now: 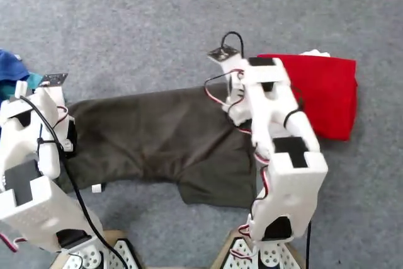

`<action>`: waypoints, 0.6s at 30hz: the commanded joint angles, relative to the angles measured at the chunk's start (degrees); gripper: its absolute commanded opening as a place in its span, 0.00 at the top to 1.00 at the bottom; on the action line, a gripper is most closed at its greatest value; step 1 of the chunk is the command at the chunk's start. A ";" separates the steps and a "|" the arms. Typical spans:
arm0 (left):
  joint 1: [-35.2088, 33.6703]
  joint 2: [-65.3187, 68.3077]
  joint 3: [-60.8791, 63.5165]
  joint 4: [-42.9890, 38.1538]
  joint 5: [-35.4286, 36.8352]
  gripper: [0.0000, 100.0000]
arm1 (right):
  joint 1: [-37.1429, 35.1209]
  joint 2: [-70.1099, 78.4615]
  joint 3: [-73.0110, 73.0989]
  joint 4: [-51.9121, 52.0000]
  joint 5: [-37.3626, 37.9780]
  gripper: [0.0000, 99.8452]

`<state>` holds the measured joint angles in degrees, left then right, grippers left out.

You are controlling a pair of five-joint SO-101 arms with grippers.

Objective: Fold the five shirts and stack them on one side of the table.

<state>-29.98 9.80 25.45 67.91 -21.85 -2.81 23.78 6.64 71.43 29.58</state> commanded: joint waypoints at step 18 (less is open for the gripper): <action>1.89 -14.59 2.42 -1.41 -0.79 0.97 | -4.40 -16.31 -9.54 22.07 8.70 0.98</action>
<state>-30.15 3.65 25.80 67.21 -22.37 -5.54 13.41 -0.22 89.36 35.30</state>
